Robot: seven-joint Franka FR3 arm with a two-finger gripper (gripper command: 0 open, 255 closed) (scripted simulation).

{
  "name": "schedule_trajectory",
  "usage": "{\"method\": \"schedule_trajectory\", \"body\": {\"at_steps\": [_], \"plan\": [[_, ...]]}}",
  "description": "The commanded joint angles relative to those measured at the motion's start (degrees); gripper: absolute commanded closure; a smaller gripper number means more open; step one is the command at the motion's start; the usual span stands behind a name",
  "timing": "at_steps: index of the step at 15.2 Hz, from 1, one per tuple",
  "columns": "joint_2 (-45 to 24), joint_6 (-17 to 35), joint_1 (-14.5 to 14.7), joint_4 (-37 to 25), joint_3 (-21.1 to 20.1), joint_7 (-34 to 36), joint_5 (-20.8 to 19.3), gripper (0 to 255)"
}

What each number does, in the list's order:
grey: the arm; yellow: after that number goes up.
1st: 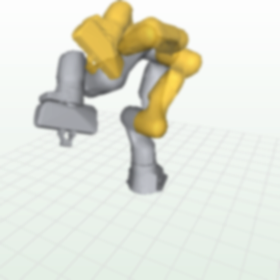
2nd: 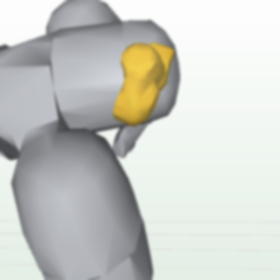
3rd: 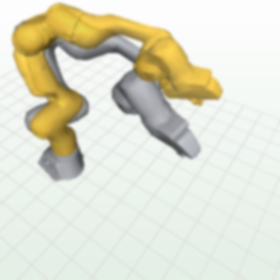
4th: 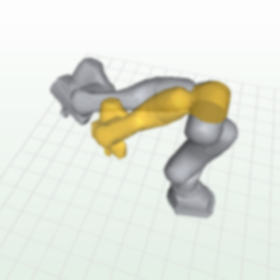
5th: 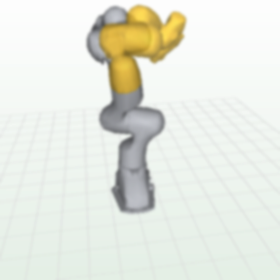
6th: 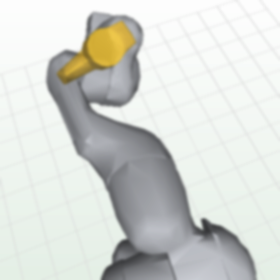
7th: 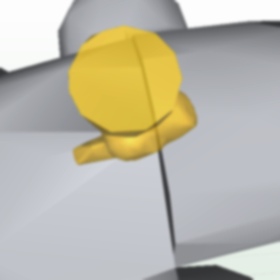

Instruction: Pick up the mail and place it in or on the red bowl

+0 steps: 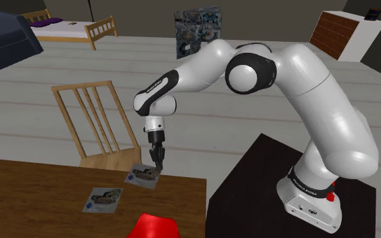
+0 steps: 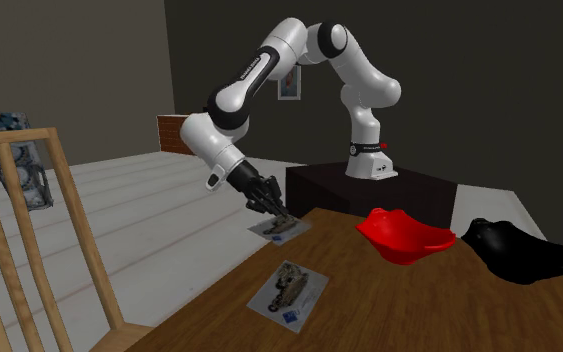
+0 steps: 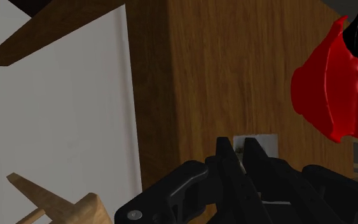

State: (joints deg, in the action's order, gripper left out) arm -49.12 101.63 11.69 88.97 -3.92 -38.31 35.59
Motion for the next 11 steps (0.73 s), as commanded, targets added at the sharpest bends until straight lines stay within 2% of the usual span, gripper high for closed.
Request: {"method": "schedule_trajectory", "body": {"at_steps": [1,11], "plan": [[1.2,-0.6,0.0,0.6,0.0,0.4,0.0,255],[7.0,-4.0,-0.3,2.3,0.0,2.6,-0.2,255]]}}
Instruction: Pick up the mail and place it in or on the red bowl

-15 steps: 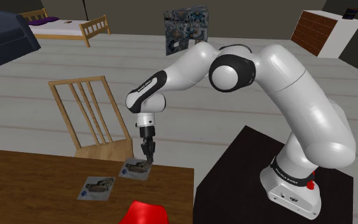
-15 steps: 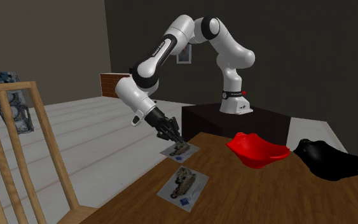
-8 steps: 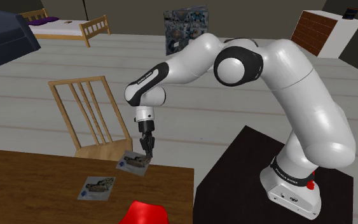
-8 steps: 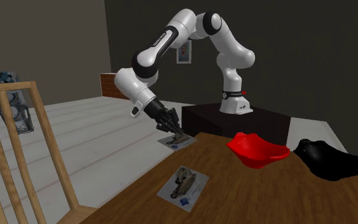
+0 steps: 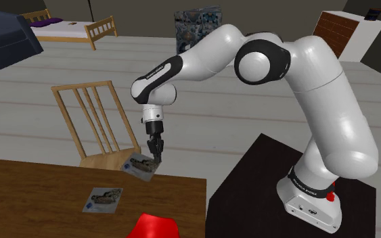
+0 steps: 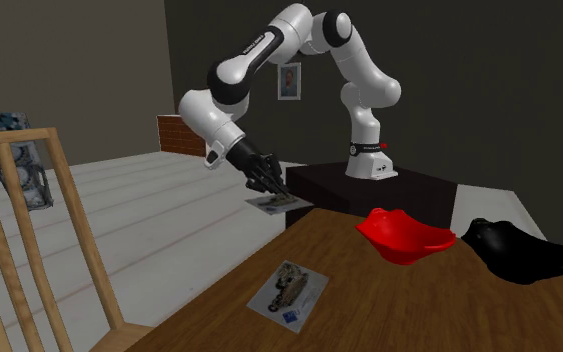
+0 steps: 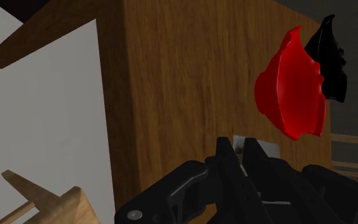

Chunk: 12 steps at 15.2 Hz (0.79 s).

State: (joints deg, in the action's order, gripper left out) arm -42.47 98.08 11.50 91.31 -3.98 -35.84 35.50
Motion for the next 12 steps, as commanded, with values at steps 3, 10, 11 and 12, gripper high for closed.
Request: {"method": "schedule_trajectory", "body": {"at_steps": [3,10,11,12], "plan": [[1.9,-1.5,-0.2,0.2,0.0,0.9,-0.1,255],[5.4,-4.3,-0.4,0.3,0.0,2.7,-0.2,255],[5.7,-4.6,-0.4,0.3,0.0,2.8,-0.2,255],[7.2,-3.3,0.2,2.9,-0.3,2.9,0.3,255]]}}
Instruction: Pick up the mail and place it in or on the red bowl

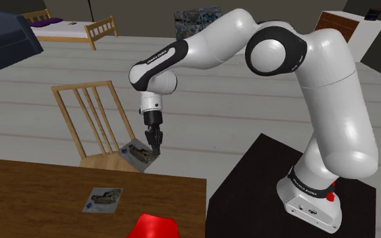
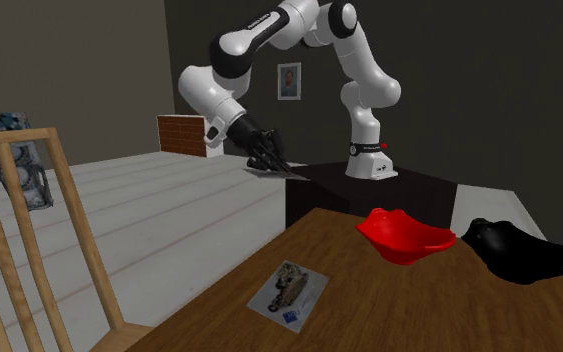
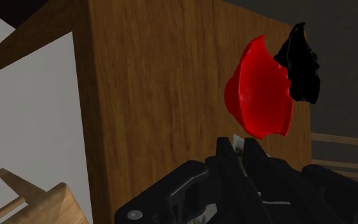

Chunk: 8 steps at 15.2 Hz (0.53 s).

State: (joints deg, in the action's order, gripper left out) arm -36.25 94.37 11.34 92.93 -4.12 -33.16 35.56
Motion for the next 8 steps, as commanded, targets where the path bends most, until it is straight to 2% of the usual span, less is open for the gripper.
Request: {"method": "schedule_trajectory", "body": {"at_steps": [1,8], "plan": [[2.6,1.7,0.9,3.7,-0.5,0.3,0.8,255],[11.8,9.7,5.3,18.2,-3.6,1.5,5.2,255]]}}
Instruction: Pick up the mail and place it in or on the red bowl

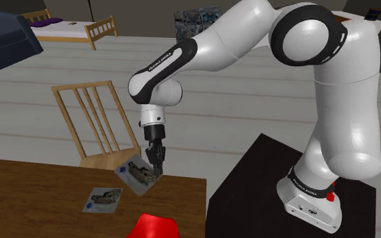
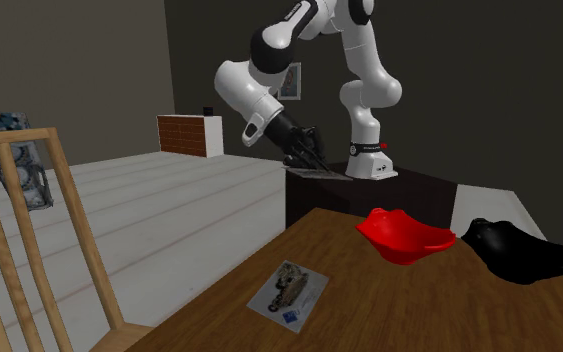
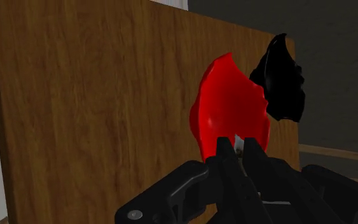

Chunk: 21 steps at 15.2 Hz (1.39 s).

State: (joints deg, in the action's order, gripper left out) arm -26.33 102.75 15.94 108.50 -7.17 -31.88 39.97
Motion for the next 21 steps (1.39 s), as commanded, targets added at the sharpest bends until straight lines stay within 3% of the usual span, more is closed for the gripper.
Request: {"method": "schedule_trajectory", "body": {"at_steps": [1,11,21], "plan": [[3.0,2.3,1.3,4.3,-1.0,0.4,1.5,255],[11.9,11.9,8.0,17.3,-7.2,3.6,10.0,255],[5.5,16.7,8.5,16.9,-7.3,-0.6,11.0,255]]}}
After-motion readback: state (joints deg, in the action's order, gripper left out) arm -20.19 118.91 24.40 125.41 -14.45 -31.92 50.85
